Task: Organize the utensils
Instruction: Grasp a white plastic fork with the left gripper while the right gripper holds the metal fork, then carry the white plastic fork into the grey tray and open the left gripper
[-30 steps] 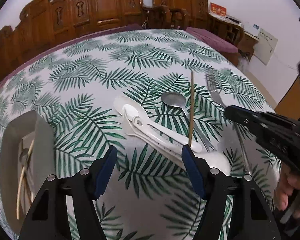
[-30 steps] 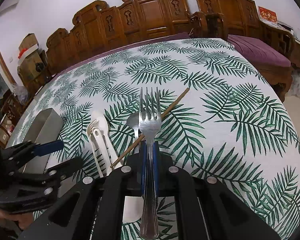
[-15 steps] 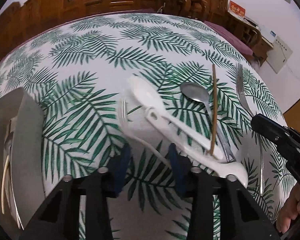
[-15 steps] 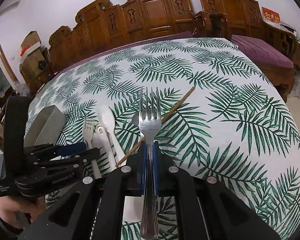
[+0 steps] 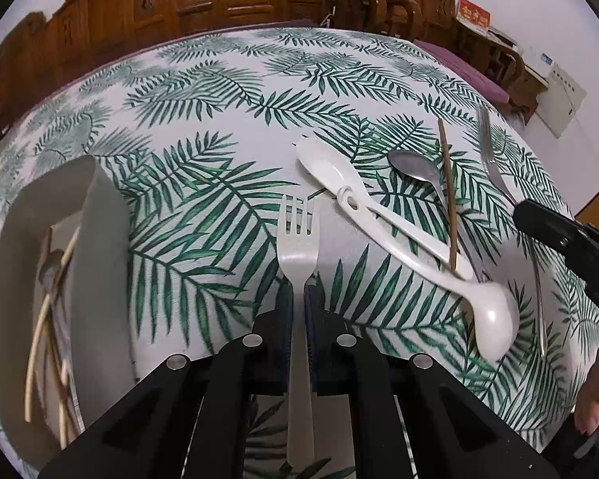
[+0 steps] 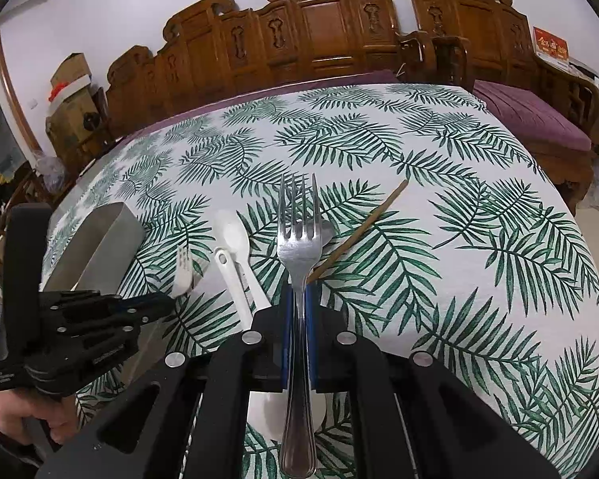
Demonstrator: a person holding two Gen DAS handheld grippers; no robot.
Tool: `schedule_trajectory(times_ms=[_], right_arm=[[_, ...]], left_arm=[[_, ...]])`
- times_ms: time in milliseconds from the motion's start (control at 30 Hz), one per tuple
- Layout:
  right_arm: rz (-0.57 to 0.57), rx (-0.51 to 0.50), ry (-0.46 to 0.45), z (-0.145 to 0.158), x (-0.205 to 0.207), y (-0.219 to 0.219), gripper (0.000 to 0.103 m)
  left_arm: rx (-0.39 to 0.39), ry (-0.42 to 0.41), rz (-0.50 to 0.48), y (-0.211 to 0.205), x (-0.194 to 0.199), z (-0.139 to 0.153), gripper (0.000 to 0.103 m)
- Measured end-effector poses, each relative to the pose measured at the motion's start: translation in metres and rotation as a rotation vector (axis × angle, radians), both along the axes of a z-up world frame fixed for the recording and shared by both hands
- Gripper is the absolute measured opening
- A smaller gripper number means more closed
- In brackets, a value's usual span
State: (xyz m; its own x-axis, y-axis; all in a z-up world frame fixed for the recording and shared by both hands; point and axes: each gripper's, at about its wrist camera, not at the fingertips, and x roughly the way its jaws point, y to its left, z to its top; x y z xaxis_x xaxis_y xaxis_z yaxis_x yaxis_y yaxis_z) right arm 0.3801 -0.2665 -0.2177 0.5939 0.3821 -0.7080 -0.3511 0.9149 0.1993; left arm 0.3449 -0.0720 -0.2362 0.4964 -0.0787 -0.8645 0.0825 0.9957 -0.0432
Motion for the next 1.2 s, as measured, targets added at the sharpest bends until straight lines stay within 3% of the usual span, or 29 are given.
schedule_trajectory(times_ms=[300,733,1200], right_arm=[[0.03,0.009,-0.006,0.003,-0.008,0.009,0.008],[0.106,0.038,-0.042,0.021,-0.025,0.035,0.008],[0.21,0.037,-0.093,0.052,-0.045,0.084,0.008]], left_arm=[[0.053,-0.044,-0.028,0.004,-0.022,0.016,0.005],[0.045,-0.086,-0.017,0.031,-0.047,0.045,0.005],[0.018,-0.152,0.038,0.092,-0.06,0.077,0.005]])
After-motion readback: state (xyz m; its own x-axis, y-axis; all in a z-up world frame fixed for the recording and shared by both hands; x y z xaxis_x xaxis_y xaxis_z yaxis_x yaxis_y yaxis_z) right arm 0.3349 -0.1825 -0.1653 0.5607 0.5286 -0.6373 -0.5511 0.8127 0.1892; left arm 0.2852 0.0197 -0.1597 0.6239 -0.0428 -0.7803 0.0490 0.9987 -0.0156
